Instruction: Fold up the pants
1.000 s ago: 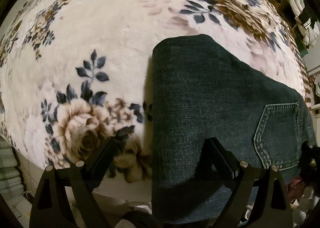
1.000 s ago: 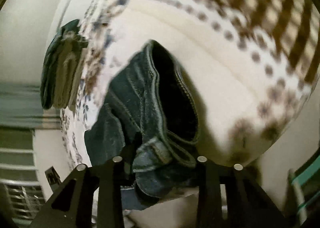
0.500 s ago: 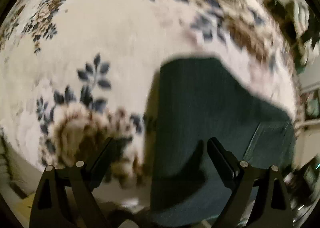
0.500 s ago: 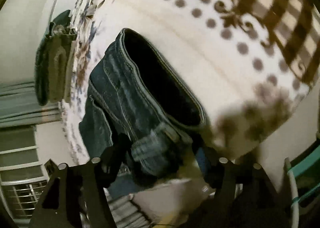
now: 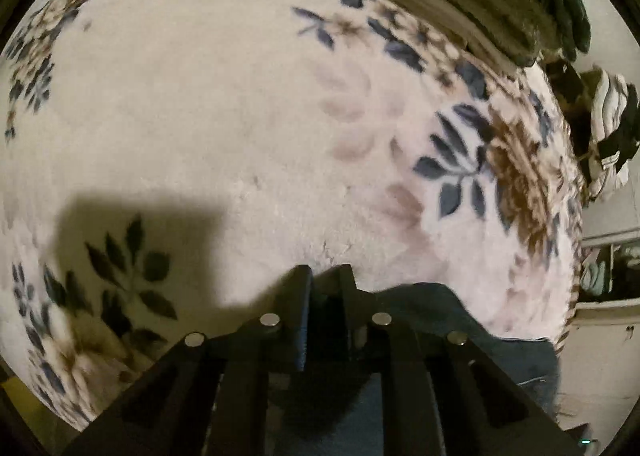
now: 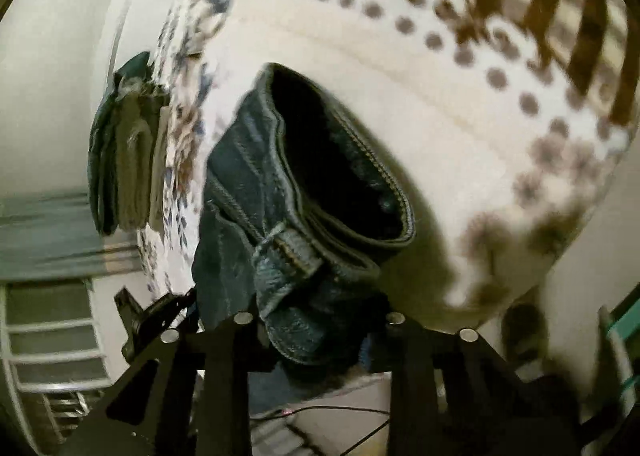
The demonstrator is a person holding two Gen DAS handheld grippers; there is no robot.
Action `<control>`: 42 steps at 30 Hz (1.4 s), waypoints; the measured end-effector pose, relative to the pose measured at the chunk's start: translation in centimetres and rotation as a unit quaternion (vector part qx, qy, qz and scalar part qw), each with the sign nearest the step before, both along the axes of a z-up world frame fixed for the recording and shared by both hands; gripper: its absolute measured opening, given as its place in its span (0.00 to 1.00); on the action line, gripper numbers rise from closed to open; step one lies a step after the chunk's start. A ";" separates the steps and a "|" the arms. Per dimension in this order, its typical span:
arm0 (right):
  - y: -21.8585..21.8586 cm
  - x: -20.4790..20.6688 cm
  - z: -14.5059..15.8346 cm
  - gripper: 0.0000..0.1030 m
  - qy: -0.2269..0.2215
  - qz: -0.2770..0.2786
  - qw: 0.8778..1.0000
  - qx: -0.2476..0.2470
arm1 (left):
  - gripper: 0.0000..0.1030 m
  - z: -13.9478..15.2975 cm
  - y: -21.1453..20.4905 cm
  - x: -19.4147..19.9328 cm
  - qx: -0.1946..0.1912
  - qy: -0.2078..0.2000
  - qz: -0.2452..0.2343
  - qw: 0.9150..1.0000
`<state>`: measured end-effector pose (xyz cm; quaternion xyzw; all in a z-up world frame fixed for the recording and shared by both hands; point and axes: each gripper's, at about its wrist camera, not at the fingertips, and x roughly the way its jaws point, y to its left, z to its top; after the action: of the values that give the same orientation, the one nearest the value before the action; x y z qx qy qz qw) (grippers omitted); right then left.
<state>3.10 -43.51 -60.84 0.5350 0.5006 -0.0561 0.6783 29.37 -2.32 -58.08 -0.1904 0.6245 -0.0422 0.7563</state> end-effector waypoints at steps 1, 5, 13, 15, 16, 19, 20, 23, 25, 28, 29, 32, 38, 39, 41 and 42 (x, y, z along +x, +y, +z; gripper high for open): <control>0.2 0.1 0.7 0.27 0.001 0.009 1.000 -0.014 | 0.11 -0.2 0.0 0.0 -0.001 0.000 -0.004 1.000; 0.0 0.9 -0.4 0.44 0.033 0.043 0.998 -0.019 | 0.15 0.8 0.0 0.2 -0.009 0.011 -0.012 1.000; -0.2 0.5 -3.5 0.82 0.003 0.084 0.994 0.066 | 0.94 2.1 2.1 -5.0 -0.101 0.017 0.024 0.994; 0.1 0.9 -4.5 0.89 -0.003 0.086 0.993 0.079 | 0.94 0.4 1.5 -6.3 -0.094 0.040 0.017 0.995; 0.1 1.1 -4.9 0.92 -0.012 0.084 0.993 0.086 | 0.94 -0.3 1.1 -6.6 -0.094 0.050 0.016 0.994; 0.4 1.8 -5.1 0.96 -0.037 0.081 0.990 0.108 | 0.94 -1.7 0.7 -8.1 -0.106 0.056 0.019 0.993; 0.6 1.9 -5.0 0.96 -0.046 0.081 0.989 0.116 | 0.95 -1.5 0.6 -8.2 -0.106 0.050 0.017 0.993; 0.8 1.6 -4.6 0.96 -0.062 0.090 0.986 0.123 | 0.95 -1.4 0.0 -7.9 -0.113 0.047 0.011 0.992; 0.7 1.2 -4.6 0.96 -0.070 0.094 0.984 0.133 | 0.95 -1.3 0.0 -7.8 -0.116 0.046 0.003 0.992; 0.6 0.5 -4.0 0.96 -0.073 0.110 0.982 0.132 | 0.95 -1.4 -0.1 -7.8 -0.117 0.045 -0.003 0.992; 0.9 0.7 -3.9 0.96 -0.071 0.121 0.983 0.121 | 0.95 -1.4 0.0 -7.9 -0.119 0.045 -0.003 0.992; 1.5 1.7 -4.5 0.96 -0.051 0.143 0.983 0.098 | 0.95 -1.6 0.1 -8.1 -0.119 0.041 -0.005 0.992; 2.1 4.4 -5.7 1.00 -0.057 0.139 0.984 0.094 | 0.95 -1.6 0.0 -8.4 -0.108 0.036 -0.022 0.993; 2.2 4.8 -5.8 1.00 -0.060 0.137 0.984 0.093 | 0.97 -1.6 -0.1 -8.3 -0.108 0.034 -0.023 0.993; 2.0 5.3 -6.0 1.00 -0.067 0.123 0.985 0.099 | 0.99 -1.7 -0.3 -8.2 -0.109 0.032 -0.025 0.993; 2.1 5.6 -6.1 1.00 -0.069 0.117 0.986 0.102 | 0.99 -1.7 -0.4 -8.2 -0.106 0.031 -0.027 0.994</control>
<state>8.66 -41.40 -66.94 0.5414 0.5150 0.1117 0.6551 21.15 -2.69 -59.80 -0.2537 0.6445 -0.1223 0.7108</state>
